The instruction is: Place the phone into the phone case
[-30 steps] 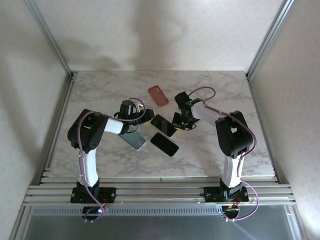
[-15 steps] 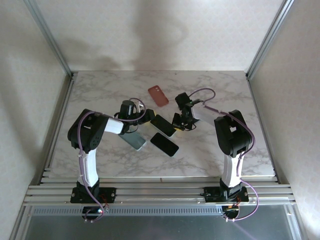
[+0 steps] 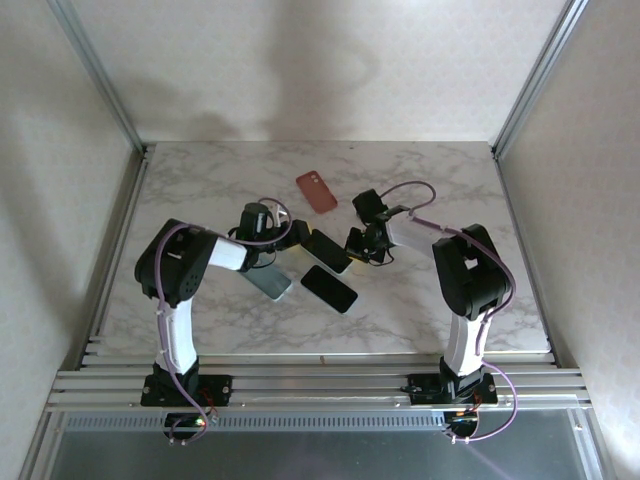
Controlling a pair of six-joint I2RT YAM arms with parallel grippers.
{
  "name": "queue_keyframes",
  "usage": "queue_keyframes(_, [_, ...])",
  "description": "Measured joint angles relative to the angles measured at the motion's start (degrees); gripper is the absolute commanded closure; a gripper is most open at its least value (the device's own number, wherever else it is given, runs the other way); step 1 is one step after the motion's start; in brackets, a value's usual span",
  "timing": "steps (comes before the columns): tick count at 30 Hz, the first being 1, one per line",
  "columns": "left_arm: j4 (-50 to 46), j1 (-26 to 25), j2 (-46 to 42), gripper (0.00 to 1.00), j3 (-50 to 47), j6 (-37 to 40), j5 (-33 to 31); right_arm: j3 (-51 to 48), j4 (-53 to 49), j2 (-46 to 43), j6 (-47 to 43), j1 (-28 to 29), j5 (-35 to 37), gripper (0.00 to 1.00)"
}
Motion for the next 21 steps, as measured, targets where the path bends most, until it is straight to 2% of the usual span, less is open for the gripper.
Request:
queue_keyframes(7, [-0.1,-0.1,-3.9,0.6,-1.0,0.0,-2.6,-0.2,0.3,-2.5,-0.4,1.4,-0.6,0.82])
queue_keyframes(14, [0.1,-0.1,-8.4,0.6,-4.2,-0.7,-3.1,-3.2,1.0,-9.0,-0.5,1.5,-1.4,0.78])
queue_keyframes(21, [-0.1,-1.0,-8.9,0.6,-8.5,-1.7,-3.0,-8.0,1.5,-8.3,-0.5,1.5,-2.6,0.72])
